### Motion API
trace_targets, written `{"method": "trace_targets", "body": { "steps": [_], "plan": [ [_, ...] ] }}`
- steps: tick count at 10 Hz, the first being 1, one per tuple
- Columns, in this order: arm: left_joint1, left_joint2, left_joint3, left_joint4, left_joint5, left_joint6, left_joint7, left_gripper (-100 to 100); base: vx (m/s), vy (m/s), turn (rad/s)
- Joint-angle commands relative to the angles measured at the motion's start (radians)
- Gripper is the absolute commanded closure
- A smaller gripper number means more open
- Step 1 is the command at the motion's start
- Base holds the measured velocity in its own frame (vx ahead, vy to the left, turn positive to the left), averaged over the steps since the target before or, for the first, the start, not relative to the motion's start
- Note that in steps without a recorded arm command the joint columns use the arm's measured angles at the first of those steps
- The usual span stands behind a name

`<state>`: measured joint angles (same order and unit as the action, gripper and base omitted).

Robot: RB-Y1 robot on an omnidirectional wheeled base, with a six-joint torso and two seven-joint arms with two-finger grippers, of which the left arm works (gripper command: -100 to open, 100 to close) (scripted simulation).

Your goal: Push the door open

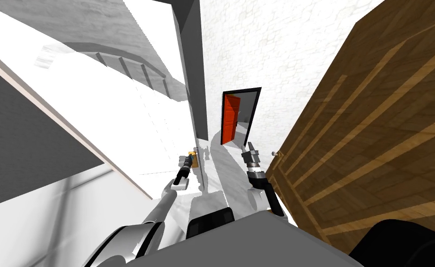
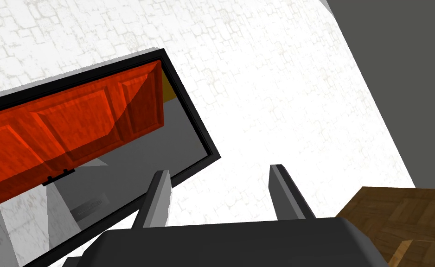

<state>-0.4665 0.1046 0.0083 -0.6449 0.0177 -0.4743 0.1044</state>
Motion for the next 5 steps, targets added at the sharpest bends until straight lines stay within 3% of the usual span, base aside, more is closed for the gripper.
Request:
{"method": "trace_targets", "body": {
  "steps": [1, 5],
  "plan": [
    [-0.003, 0.015, 0.027, 0.0, 0.008, -0.001, -0.009, 100, 0.158, -0.136, 0.086],
    [-0.002, 0.027, 0.071, 0.004, 0.023, 0.0, -0.026, 100, 0.153, -0.142, 0.072]
  ]
}}
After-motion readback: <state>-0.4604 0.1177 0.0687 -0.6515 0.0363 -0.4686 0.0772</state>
